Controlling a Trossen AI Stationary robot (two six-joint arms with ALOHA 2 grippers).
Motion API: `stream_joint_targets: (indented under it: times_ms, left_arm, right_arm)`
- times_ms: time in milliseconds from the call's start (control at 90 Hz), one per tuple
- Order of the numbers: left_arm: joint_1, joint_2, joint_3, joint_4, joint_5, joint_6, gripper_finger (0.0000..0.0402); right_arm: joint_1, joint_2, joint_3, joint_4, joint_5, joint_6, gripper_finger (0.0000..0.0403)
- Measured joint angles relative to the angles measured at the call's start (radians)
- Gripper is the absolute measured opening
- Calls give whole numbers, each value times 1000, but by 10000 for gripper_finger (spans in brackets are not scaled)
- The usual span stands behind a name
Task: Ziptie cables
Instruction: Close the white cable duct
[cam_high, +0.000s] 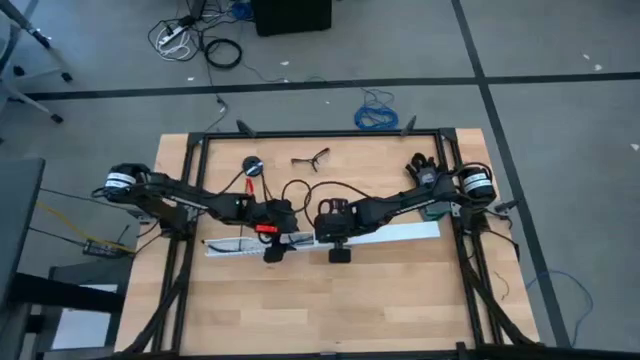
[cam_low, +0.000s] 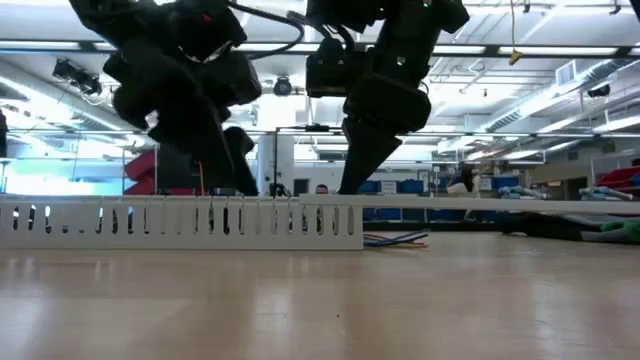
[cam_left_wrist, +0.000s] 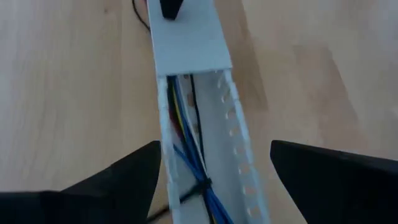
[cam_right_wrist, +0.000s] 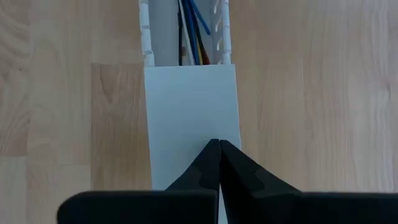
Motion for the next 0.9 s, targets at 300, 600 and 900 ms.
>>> stream_joint_targets:
  times_ms: [300,600,900]
  left_arm:
    - [-23,39,0,62,-98,8,313]
    - [-46,134,0,160,-131,30,326]
    - [-46,139,0,142,-158,31,326]
  right_arm:
    - [-2,0,1,2,-15,0,0]
    - [-5,1,1,16,-21,1,0]
    - [9,-19,1,53,-15,-1,0]
